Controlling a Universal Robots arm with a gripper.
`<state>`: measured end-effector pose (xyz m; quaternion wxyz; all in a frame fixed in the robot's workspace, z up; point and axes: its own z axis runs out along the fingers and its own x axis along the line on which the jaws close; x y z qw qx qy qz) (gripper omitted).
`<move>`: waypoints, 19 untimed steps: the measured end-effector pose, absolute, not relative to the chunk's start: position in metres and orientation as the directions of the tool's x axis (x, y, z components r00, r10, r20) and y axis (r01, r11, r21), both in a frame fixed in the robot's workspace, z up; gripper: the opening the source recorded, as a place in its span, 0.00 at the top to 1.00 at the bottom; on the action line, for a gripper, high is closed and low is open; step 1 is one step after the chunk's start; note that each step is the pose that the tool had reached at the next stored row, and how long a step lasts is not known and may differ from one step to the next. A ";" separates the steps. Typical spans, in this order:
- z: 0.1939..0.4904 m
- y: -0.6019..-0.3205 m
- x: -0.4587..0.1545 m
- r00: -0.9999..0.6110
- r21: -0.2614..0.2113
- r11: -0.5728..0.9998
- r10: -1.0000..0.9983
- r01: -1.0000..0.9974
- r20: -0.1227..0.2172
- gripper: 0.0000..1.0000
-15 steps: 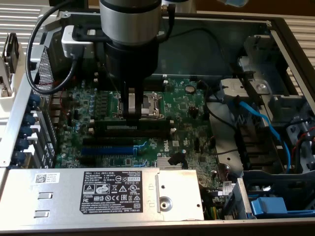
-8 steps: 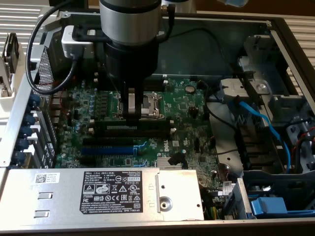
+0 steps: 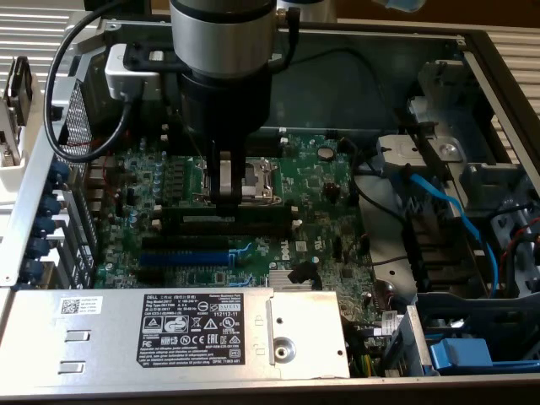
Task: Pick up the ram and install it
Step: 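Insert the ram into the slot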
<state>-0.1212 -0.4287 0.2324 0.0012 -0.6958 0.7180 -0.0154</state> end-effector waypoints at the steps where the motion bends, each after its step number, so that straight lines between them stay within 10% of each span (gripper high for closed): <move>1: 0.232 -0.429 -0.121 -0.032 -0.024 0.031 -0.999 -0.999 0.020 0.88; 19: 0.232 -0.429 -0.121 -0.038 -0.024 0.038 -0.999 -0.999 0.020 0.88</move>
